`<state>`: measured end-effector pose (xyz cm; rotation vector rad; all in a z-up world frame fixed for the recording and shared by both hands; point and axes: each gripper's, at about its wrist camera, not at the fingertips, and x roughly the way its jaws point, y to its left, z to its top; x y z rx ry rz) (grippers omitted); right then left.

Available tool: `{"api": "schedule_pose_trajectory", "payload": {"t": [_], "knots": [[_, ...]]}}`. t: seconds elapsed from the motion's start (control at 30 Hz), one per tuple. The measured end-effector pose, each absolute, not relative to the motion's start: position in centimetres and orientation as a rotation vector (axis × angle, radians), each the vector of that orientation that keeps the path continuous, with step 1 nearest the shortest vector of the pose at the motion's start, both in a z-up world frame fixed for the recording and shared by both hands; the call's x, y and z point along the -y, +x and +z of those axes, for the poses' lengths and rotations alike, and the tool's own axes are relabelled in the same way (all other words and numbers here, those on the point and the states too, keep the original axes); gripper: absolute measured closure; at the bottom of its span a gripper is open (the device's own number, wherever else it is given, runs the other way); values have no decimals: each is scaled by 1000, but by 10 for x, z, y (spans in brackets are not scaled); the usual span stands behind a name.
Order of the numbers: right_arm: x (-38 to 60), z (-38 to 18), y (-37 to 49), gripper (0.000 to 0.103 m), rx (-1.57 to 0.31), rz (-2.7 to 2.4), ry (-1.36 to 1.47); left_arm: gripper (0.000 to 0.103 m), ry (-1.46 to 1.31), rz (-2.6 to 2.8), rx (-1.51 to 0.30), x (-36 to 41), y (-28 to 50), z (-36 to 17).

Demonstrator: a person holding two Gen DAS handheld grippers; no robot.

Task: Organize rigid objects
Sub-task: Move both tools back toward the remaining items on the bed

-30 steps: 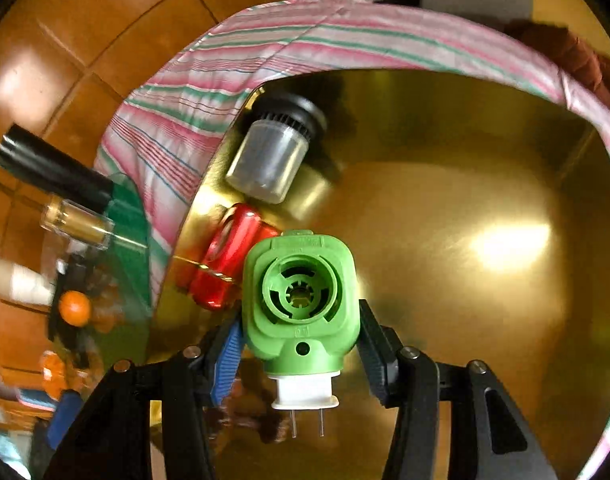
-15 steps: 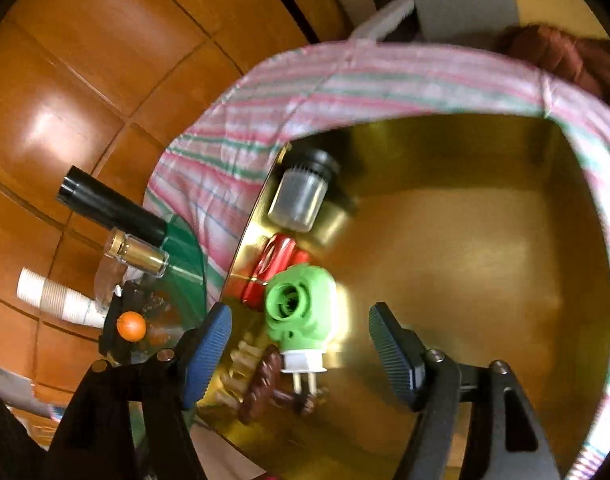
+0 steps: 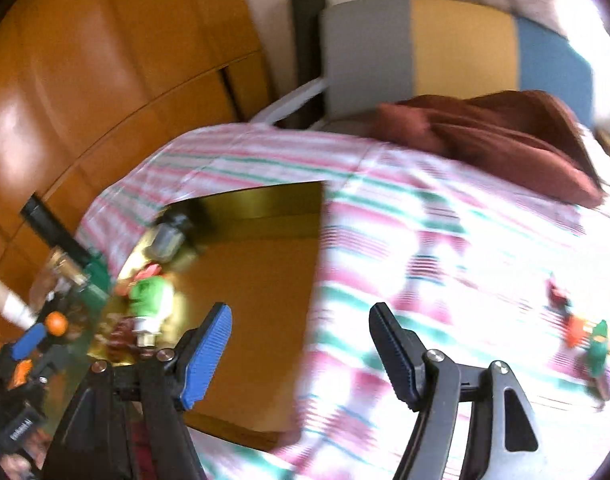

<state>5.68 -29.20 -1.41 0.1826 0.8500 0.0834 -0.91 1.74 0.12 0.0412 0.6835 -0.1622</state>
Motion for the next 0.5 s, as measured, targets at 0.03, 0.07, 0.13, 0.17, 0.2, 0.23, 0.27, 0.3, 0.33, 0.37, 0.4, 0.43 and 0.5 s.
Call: {"api": "schedule_pose_trajectory", "payload": {"t": [0.03,0.07,0.13,0.17,0.2,0.23,0.27,0.3,0.33,0.37,0.4,0.43,0.5], "knots": [[307,-13,52,31,-844,53,189,30,57,-176,-681,-10,-9,3],[319,-12,49,31,-839,30,192,30,68,-186,-679,-5,-10,4],[350,-10,39,31,-827,-32,196,30,96,-211,-674,9,-9,6],[365,-9,34,31,-824,-63,196,30,105,-221,-673,14,-9,7],[377,-9,30,31,-820,-88,196,30,114,-233,-673,19,-9,8],[391,-9,25,31,-816,-119,201,30,127,-250,-673,27,-8,9],[406,-8,21,31,-810,-153,209,30,136,-260,-674,32,-8,9],[423,-7,16,31,-803,-189,222,30,146,-271,-674,38,-7,9],[439,-7,11,31,-796,-222,233,30,159,-288,-673,47,-7,10],[455,-7,7,31,-787,-263,243,30,166,-300,-673,53,-6,11],[474,-9,1,31,-775,-312,257,30,173,-316,-674,58,-7,11],[491,-11,-5,31,-768,-357,273,30,179,-334,-677,66,-6,12],[528,-17,-17,31,-742,-456,319,30,195,-365,-677,81,-7,13]]}}
